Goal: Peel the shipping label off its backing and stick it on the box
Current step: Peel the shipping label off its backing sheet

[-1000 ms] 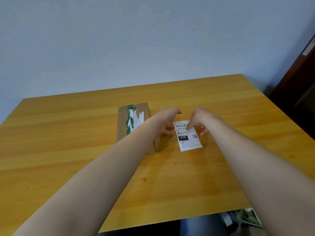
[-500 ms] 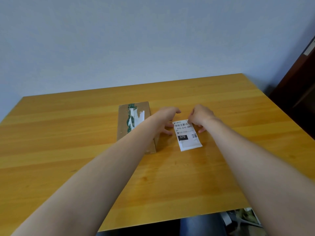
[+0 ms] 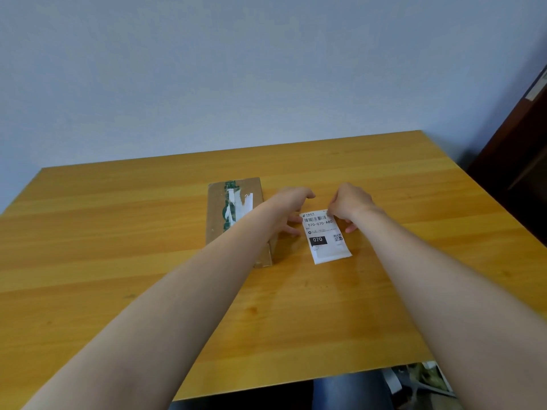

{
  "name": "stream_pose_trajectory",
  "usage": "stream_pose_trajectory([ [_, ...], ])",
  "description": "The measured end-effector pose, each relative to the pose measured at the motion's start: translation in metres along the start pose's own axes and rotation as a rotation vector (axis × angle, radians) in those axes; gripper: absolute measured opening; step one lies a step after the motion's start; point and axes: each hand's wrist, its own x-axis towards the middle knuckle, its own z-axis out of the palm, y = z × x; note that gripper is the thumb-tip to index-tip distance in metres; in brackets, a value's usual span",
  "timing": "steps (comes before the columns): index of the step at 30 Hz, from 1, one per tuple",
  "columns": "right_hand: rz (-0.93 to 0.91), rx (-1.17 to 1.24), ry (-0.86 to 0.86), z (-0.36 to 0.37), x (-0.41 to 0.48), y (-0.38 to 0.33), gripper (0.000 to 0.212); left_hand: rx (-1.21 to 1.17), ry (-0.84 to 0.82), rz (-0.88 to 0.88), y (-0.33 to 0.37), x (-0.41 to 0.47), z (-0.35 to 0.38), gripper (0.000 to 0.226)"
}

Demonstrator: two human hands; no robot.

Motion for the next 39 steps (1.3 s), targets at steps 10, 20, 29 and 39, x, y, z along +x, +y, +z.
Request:
stream_pose_trajectory([
  [10, -0.101, -0.068, 0.145, -0.016, -0.01, -0.011, 0.014, -0.061, 0.057, 0.145, 0.016, -0.012, -0.009, 0.036],
  [20, -0.535, 0.065, 0.39, -0.058, -0.042, -0.074, 0.01, 0.069, 0.328, 0.547, 0.053, -0.052, -0.072, 0.023],
  [29, -0.862, 0.228, 0.427, -0.077, -0.081, -0.136, 0.009, 0.166, 0.289, 0.505, 0.074, -0.106, -0.139, 0.03],
  [39, -1.019, 0.342, 0.43, -0.076, -0.099, -0.174, 0.007, 0.123, 0.272, 0.484, 0.072, -0.135, -0.173, 0.031],
])
